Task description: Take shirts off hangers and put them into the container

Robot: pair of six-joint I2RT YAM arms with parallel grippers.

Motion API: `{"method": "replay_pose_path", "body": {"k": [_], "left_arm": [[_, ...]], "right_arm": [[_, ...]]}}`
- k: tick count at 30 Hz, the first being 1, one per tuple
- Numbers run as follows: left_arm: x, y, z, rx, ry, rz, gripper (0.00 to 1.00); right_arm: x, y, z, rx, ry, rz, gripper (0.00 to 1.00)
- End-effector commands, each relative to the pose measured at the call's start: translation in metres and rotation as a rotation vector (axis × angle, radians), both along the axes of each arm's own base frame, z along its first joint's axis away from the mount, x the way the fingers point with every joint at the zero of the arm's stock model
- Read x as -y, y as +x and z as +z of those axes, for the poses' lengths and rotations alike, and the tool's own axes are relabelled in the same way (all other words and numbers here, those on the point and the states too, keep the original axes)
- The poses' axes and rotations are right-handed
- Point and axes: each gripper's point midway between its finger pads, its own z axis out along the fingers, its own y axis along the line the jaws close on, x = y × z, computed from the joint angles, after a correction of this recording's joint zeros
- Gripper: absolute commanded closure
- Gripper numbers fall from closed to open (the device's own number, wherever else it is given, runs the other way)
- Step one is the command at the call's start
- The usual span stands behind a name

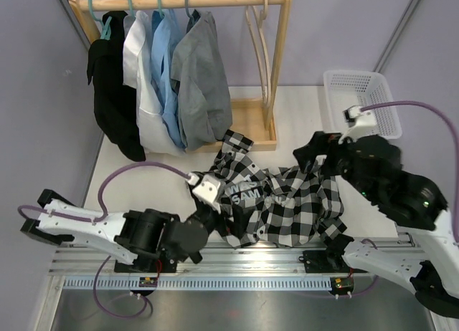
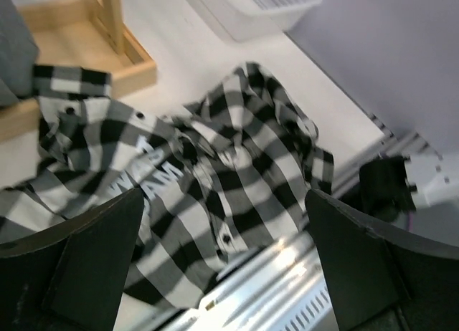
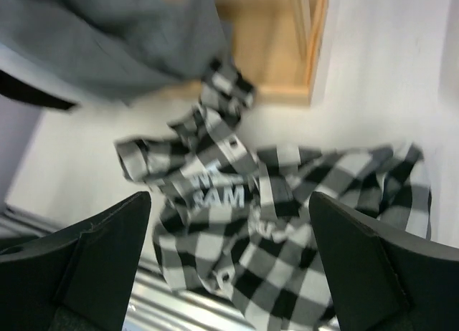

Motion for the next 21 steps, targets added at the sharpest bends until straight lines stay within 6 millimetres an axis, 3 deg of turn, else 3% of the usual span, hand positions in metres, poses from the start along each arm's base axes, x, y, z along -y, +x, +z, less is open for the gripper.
{"method": "replay_pose_path", "body": {"k": [1,2,7,8,13,15,18,21], "left_arm": [[0.004,0.033,0.049,0.082,-0.060,-0.029,0.01],[0.000,0.041,0.055,0.093,-0.053,-0.024,0.01],[-0.046,0.099,0.054,0.094,-0.011,0.145,0.01],[-0.054,0.104,0.055,0.085,-0.026,0.157,0.01],[-0.087,0.132,0.024,0.029,-0.019,0.258,0.01],[-0.090,0.131,0.015,0.005,-0.036,0.257,0.01],[-0.093,0.128,0.001,-0.025,-0.040,0.258,0.01],[-0.101,0.121,-0.004,-0.047,-0.074,0.255,0.01]], "right_arm": [[-0.021,-0.015,-0.078,-0.248,-0.068,0.069,0.01],[-0.026,-0.020,-0.104,-0.312,-0.076,0.080,0.00],[-0.034,-0.038,-0.170,-0.448,-0.116,0.062,0.01],[-0.035,-0.041,-0.179,-0.464,-0.128,0.059,0.00],[-0.037,-0.029,-0.233,-0.556,-0.231,-0.076,0.01],[-0.050,-0.022,-0.257,-0.589,-0.319,-0.073,0.01],[-0.067,-0.006,-0.274,-0.582,-0.376,-0.070,0.01],[-0.073,0.020,-0.265,-0.495,-0.390,-0.129,0.01]]}}
